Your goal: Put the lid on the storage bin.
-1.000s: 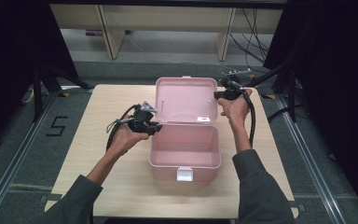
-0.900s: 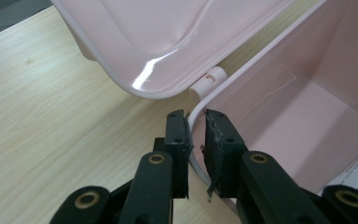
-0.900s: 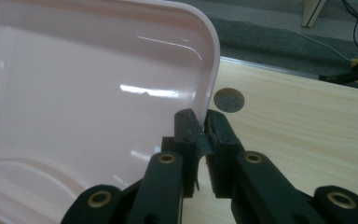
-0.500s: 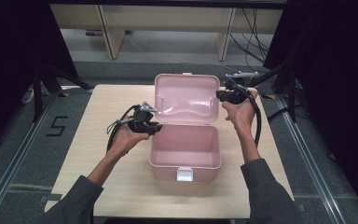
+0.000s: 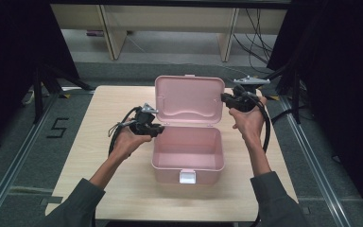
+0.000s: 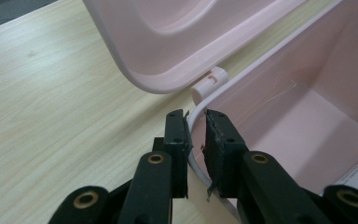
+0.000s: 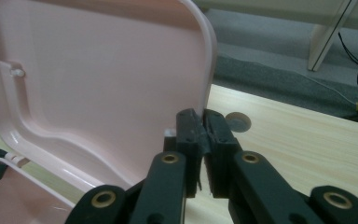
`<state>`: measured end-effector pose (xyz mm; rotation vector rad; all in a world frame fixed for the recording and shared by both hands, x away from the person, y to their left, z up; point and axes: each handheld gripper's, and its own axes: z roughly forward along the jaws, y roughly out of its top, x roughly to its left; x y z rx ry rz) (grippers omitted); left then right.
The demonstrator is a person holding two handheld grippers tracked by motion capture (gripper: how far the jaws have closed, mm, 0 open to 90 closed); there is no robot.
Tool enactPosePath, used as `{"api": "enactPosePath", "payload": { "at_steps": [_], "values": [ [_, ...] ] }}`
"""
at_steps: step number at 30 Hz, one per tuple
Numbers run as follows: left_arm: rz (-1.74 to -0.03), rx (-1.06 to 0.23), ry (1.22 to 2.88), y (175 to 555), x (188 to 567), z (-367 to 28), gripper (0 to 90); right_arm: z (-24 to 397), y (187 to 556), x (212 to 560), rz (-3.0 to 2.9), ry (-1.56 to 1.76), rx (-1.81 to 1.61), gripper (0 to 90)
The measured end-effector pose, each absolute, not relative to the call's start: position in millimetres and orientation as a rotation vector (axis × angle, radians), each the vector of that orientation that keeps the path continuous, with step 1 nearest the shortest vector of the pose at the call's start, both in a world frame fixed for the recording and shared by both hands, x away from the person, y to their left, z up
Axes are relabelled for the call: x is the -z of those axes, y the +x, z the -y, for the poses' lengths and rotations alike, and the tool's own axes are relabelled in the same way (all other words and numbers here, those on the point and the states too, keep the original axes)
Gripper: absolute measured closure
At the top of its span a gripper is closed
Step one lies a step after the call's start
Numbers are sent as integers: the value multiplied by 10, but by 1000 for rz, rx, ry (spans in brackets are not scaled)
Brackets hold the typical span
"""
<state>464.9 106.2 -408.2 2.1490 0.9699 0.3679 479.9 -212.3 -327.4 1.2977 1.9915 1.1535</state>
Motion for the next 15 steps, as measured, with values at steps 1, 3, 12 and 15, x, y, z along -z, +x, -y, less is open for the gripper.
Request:
{"api": "enactPosePath", "payload": {
  "at_steps": [1, 3, 12, 15],
  "values": [
    [-972, -369, 2148, 4649, 4082, -1061, 788, 2120, 4767, 3273, -1980, 1305, -1163, 868],
    [-973, -370, 2147, 4648, 4083, -1062, 788, 2129, 4716, 3266, -1981, 1288, -1169, 869],
    [-987, -372, 2128, 4630, 4096, -1066, 784, 2150, 4472, 3259, -1963, 1250, -1217, 873],
    [-991, -365, 2116, 4629, 4103, -1068, 784, 2174, 4431, 3279, -1965, 1207, -1220, 875]
  ]
}}
